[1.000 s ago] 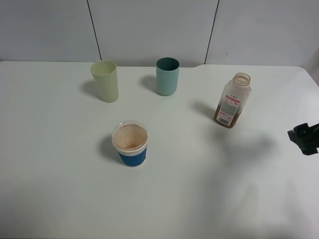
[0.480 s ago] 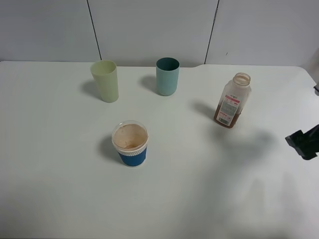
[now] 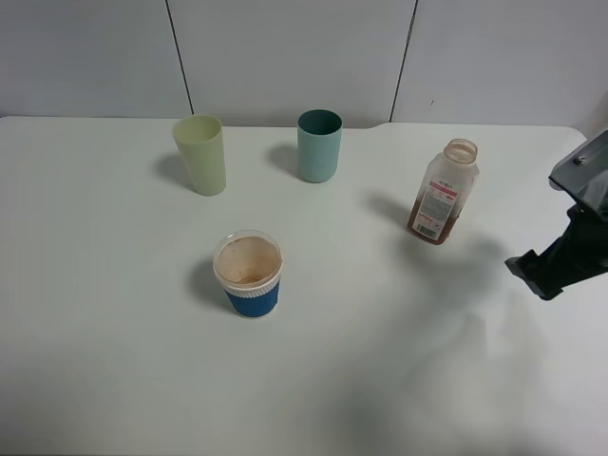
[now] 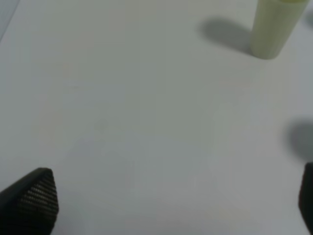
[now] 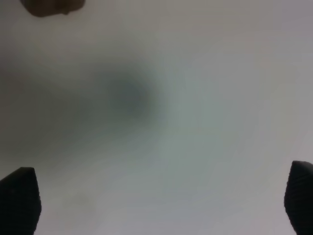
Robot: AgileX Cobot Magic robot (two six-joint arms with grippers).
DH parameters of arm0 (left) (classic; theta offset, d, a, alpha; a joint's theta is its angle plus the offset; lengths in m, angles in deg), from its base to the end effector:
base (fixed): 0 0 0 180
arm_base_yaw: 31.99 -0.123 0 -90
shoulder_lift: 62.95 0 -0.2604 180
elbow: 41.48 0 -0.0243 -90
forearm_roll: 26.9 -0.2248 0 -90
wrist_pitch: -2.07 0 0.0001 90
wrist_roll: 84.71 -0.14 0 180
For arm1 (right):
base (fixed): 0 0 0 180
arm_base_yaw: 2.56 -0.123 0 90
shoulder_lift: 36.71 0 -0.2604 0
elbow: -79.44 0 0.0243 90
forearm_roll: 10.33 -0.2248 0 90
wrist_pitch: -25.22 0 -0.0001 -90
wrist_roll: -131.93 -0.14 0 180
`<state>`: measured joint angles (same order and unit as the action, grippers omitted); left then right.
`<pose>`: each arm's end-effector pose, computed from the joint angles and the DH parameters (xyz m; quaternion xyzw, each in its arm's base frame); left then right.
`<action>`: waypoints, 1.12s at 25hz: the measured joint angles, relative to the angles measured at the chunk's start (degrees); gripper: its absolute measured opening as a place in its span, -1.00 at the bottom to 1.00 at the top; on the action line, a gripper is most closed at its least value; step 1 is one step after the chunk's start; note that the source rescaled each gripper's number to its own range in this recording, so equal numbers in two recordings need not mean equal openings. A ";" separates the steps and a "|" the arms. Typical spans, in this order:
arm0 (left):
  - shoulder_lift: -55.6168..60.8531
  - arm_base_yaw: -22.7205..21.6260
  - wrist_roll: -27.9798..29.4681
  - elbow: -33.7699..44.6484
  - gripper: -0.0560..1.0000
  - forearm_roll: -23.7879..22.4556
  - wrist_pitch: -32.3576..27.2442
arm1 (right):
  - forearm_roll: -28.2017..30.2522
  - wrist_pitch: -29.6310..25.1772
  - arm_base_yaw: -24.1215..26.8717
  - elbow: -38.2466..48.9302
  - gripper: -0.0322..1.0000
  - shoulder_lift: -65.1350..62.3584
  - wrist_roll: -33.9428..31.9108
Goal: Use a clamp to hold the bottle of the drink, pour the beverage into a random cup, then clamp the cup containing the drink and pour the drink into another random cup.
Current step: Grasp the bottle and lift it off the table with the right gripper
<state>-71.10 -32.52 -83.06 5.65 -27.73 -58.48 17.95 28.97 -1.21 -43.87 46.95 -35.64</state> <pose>0.0391 0.0021 0.2468 -0.0164 0.8471 0.0020 0.5312 0.2287 -0.0011 0.1217 -0.3183 0.8743 -0.1178 0.3469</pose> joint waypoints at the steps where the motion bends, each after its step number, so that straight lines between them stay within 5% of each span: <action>1: 0.00 0.00 0.00 0.00 1.00 0.00 0.00 | -0.06 1.45 0.00 0.00 1.00 0.67 0.42; 28: 0.00 0.00 0.00 0.00 1.00 0.00 0.00 | -1.98 21.16 0.00 -3.78 1.00 19.71 3.12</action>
<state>-71.10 -32.52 -83.06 5.65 -27.73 -58.48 15.97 50.14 -1.21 -47.65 66.65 -32.52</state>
